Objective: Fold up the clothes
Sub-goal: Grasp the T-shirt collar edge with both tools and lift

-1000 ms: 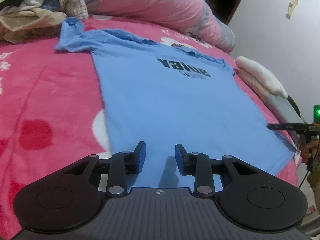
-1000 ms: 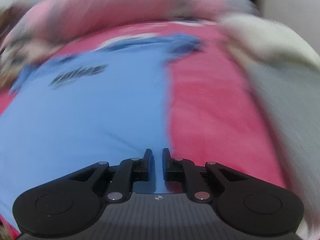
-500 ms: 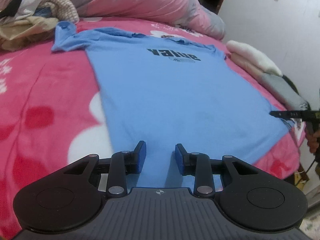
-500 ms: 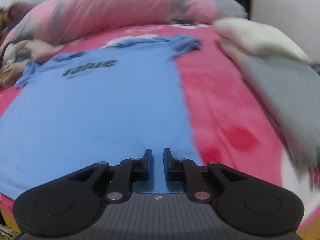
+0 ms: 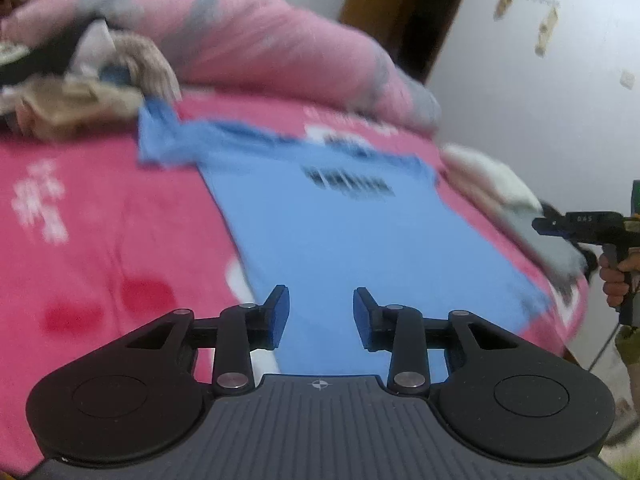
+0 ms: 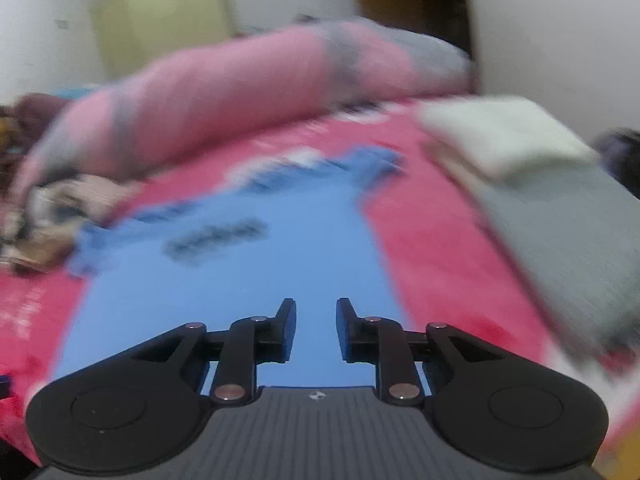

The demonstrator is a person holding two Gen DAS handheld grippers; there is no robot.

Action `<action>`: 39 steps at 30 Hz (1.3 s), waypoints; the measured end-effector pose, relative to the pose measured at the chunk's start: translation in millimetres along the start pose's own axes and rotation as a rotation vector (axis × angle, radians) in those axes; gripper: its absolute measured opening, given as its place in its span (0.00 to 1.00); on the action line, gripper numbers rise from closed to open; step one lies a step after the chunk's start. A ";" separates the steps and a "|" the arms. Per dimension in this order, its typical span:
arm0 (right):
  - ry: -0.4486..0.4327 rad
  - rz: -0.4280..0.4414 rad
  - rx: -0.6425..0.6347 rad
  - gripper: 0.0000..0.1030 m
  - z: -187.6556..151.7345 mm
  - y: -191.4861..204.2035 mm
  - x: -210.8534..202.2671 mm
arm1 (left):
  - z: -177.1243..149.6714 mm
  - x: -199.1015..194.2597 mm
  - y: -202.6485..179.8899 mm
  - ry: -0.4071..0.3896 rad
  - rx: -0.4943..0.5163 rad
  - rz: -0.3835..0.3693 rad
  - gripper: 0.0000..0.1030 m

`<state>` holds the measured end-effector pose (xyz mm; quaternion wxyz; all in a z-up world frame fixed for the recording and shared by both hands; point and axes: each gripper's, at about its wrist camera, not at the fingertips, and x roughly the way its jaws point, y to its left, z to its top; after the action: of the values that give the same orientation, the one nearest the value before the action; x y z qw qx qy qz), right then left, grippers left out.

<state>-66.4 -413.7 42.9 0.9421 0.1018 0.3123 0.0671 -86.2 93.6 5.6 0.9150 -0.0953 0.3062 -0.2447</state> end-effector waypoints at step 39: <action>0.274 0.623 -0.389 0.07 78.1 423.7 416.7 | 87.4 170.8 154.3 -0.089 -0.261 0.353 0.06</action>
<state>285.7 64.8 -36.3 0.8279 0.0012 0.3707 0.4209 145.3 142.3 -62.7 0.9362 -0.1686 0.3065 -0.0346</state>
